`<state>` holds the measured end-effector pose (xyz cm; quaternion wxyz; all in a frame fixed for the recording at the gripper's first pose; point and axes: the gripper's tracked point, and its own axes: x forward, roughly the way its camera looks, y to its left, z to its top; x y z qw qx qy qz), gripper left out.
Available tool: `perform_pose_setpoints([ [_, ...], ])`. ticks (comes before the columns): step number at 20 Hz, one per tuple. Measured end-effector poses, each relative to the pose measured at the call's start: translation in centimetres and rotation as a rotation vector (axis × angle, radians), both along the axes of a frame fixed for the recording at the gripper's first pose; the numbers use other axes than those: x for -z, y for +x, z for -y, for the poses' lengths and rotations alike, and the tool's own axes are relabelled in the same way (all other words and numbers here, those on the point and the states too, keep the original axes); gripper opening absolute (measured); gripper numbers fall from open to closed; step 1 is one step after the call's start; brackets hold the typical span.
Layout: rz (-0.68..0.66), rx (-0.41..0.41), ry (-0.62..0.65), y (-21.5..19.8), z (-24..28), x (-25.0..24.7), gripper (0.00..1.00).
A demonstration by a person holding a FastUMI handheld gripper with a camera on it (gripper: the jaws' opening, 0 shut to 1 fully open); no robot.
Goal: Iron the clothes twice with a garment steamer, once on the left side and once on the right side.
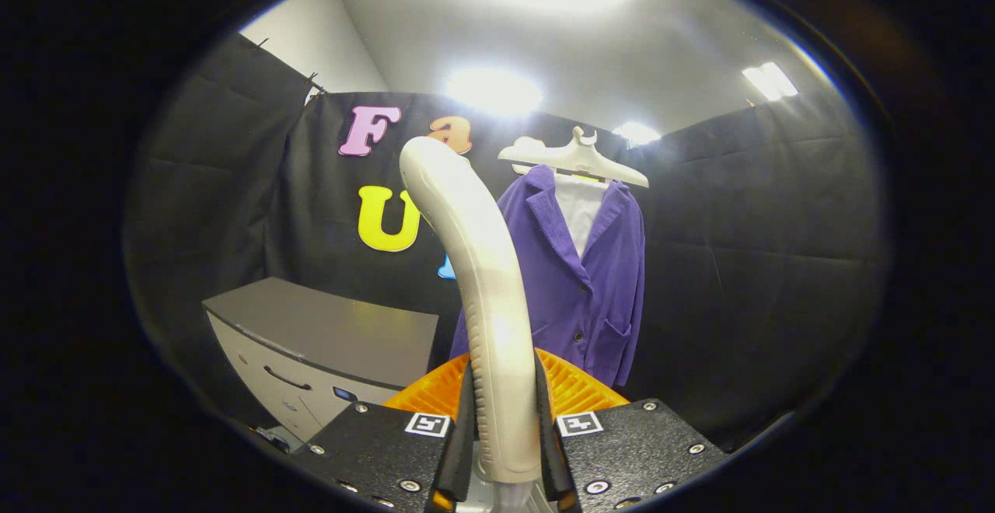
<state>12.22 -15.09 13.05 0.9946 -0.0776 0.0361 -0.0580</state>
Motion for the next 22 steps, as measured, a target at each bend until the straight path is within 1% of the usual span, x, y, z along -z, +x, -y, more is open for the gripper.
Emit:
perform_pose_setpoints([
  [2,0.022,-0.003,0.019,-0.2,-2.8,-0.2,0.36],
  [5,0.01,-0.031,0.071,-0.4,-6.8,0.5,0.36],
  [7,0.002,-0.038,0.107,-0.8,-8.8,0.9,0.36],
  [9,0.009,-0.046,0.118,-0.9,-10.4,1.2,0.36],
  [15,0.02,-0.084,0.145,-1.9,-13.5,1.8,0.36],
  [19,0.01,-0.101,0.116,-2.6,-14.9,2.6,0.35],
  [22,-0.001,-0.138,0.108,-3.4,-16.7,3.4,0.36],
])
